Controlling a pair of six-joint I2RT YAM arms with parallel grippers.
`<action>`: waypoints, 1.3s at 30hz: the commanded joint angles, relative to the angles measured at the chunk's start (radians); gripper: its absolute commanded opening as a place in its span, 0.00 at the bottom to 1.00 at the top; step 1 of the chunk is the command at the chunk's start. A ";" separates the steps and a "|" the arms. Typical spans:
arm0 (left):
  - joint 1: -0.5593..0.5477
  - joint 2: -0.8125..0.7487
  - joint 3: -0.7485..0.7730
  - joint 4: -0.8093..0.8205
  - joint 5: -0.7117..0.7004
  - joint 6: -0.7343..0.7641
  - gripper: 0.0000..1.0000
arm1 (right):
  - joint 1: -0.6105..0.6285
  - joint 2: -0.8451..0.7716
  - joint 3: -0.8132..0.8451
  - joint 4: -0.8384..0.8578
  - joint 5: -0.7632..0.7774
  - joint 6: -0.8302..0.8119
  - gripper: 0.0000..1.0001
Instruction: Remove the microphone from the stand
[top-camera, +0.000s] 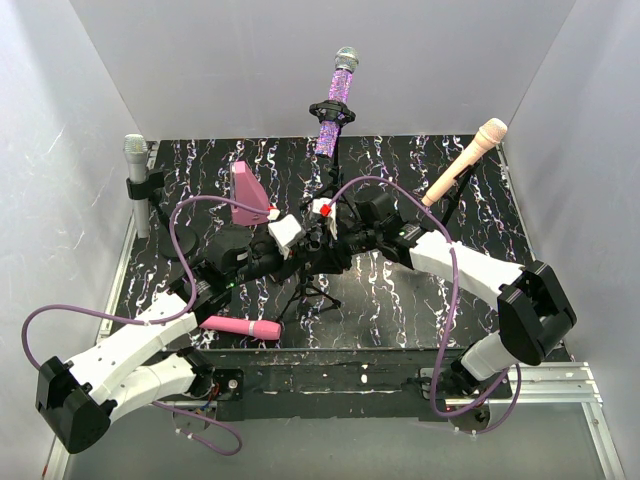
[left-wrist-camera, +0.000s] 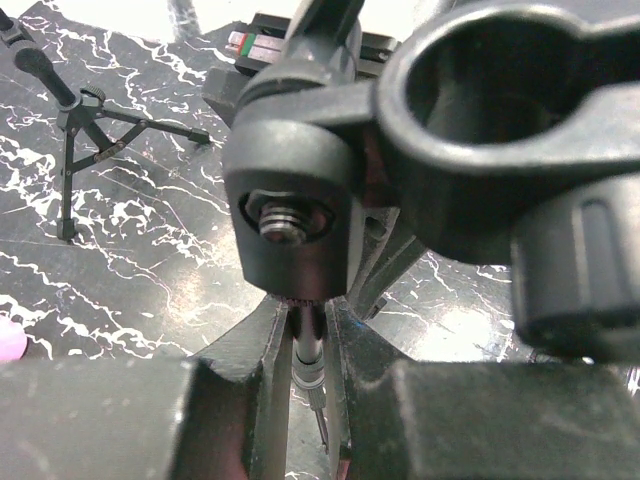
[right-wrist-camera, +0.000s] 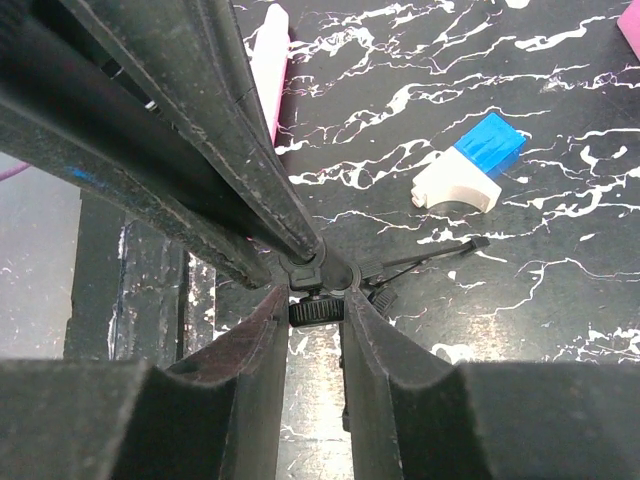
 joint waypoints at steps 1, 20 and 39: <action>0.019 -0.011 -0.002 0.011 -0.060 -0.004 0.00 | 0.010 -0.003 0.000 0.034 -0.021 -0.021 0.33; 0.017 -0.019 -0.002 0.012 -0.051 0.015 0.00 | 0.010 0.017 0.006 0.027 -0.002 -0.030 0.44; 0.039 -0.019 0.010 -0.023 -0.118 -0.062 0.00 | 0.035 -0.112 -0.118 0.216 0.103 -0.120 0.01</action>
